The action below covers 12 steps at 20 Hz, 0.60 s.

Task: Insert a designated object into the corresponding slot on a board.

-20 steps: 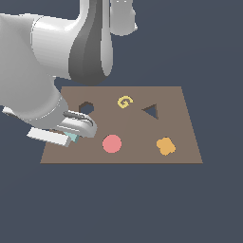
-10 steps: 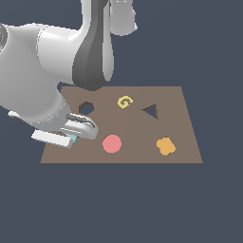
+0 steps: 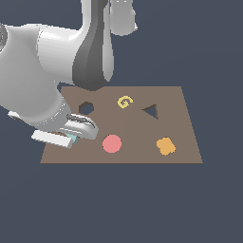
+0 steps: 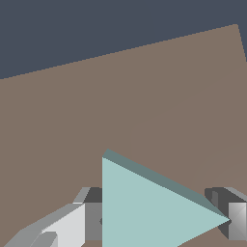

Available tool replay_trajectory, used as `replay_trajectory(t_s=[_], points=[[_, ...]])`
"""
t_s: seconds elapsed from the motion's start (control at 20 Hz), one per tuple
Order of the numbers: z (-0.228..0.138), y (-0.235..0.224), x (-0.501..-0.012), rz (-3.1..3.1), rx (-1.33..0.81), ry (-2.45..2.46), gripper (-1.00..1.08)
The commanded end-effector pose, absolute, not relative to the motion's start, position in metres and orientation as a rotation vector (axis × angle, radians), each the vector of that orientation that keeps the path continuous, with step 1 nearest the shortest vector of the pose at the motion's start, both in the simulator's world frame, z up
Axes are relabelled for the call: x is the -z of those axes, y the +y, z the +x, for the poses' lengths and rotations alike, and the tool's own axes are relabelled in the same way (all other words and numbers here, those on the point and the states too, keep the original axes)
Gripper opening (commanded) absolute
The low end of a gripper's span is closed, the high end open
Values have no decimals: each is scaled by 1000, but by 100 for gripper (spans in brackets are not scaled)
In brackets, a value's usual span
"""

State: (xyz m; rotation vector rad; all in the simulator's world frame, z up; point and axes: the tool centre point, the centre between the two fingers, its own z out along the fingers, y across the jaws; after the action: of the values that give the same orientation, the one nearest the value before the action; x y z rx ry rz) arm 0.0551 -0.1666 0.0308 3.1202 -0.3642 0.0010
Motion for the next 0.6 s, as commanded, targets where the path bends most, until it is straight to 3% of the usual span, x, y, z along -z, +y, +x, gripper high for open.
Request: replay_trajectory(t_s=[0.0,0.55], points=[[57,-165,-31,3122,-2,-346,-100],[80,-142,-32,3141,-2,-25,-100]])
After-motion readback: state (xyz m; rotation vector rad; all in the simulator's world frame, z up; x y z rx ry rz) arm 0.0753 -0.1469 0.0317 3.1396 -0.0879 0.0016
